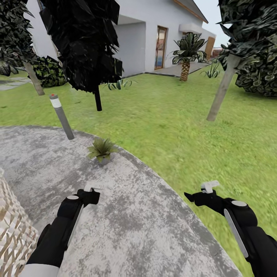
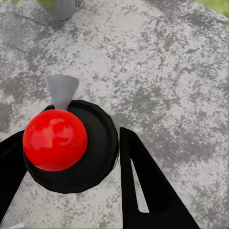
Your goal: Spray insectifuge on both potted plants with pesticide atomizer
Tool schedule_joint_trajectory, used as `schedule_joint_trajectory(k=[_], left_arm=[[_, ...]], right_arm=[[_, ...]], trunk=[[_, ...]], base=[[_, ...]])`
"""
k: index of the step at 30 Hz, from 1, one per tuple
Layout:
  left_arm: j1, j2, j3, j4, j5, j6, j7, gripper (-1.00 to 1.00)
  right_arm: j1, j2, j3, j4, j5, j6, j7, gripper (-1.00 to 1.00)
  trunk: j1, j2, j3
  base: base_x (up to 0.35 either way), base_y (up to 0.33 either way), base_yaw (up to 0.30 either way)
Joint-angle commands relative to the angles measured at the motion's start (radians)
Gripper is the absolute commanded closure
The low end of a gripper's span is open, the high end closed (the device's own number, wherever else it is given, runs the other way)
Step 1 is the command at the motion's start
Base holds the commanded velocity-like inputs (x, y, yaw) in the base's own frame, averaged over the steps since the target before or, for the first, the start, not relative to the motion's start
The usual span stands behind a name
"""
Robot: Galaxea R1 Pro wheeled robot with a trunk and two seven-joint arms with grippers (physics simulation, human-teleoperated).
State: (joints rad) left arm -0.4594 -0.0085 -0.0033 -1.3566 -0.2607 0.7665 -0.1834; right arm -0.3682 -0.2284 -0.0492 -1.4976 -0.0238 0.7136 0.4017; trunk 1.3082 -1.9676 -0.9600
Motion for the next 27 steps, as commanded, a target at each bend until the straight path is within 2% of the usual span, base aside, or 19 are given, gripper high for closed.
schedule_joint_trajectory(k=[1, 27], left_arm=[[-0.001, 0.000, 0.000, -0.001, -0.011, 0.004, -0.008, 1.00], [-0.001, -0.001, 0.000, -0.001, -0.011, 0.004, -0.008, 1.00]], right_arm=[[-0.001, 0.000, -0.001, -0.001, -0.002, 0.006, 0.003, -1.00], [-0.001, 0.000, -0.001, 0.000, -0.002, 0.006, 0.004, -1.00]], trunk=[[0.001, 0.000, -0.001], [0.001, 0.000, -0.002]], base=[[0.343, 0.000, 0.225], [0.345, 0.000, 0.014]])
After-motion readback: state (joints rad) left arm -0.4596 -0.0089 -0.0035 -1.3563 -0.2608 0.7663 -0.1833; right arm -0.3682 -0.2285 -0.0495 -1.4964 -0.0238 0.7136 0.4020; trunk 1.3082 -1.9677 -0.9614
